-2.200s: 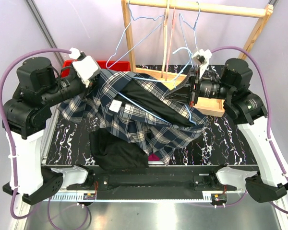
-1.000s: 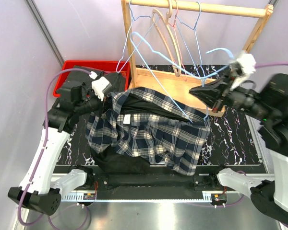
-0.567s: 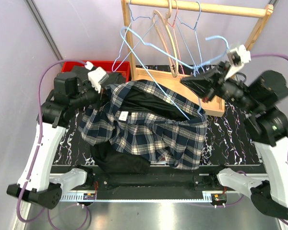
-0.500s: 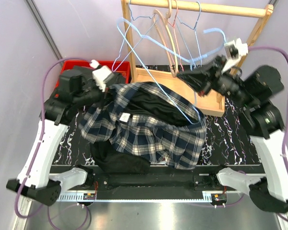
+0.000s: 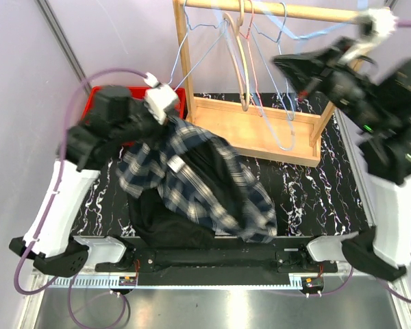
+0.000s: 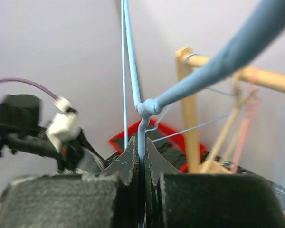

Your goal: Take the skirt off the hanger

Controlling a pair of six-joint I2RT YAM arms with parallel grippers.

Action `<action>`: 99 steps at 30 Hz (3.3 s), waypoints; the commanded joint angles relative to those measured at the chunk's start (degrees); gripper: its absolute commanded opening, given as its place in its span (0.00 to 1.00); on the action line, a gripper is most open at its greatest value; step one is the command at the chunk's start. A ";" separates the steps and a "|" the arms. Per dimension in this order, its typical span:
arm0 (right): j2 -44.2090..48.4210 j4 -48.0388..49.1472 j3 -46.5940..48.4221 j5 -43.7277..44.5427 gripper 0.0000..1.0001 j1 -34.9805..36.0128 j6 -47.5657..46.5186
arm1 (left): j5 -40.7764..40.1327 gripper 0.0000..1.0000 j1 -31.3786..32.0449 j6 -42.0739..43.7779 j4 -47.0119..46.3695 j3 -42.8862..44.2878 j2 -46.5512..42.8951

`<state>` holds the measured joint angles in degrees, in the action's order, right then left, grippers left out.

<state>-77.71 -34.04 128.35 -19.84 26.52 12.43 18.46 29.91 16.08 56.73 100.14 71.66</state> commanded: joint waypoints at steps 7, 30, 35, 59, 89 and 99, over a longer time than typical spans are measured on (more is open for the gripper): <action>15.22 -10.69 -8.81 31.60 0.00 0.28 -8.20 | -15.83 0.00 -4.69 4.32 -2.68 36.52 1.55; 21.27 -25.45 -22.16 49.28 0.00 0.28 1.02 | 16.42 0.01 -4.51 -13.52 -1.62 38.83 -0.11; 25.50 -27.30 -28.50 51.91 0.00 0.28 2.78 | 21.44 0.00 -4.16 -13.62 0.22 21.27 -4.24; -4.53 -12.10 -6.30 41.22 0.00 -16.49 -3.02 | -5.53 0.00 3.84 -3.34 -10.65 -21.02 15.88; -27.41 -15.10 14.57 21.24 0.00 -25.64 3.48 | -12.66 0.78 -2.84 1.68 -22.28 -33.87 21.44; -19.76 -10.35 0.06 22.65 0.00 -25.73 3.48 | -11.78 0.99 -2.84 0.36 -13.14 -26.75 10.00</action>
<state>-101.01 -47.75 131.81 2.48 0.73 15.66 9.63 27.55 15.07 39.92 69.10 87.07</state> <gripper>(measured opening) 0.022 0.981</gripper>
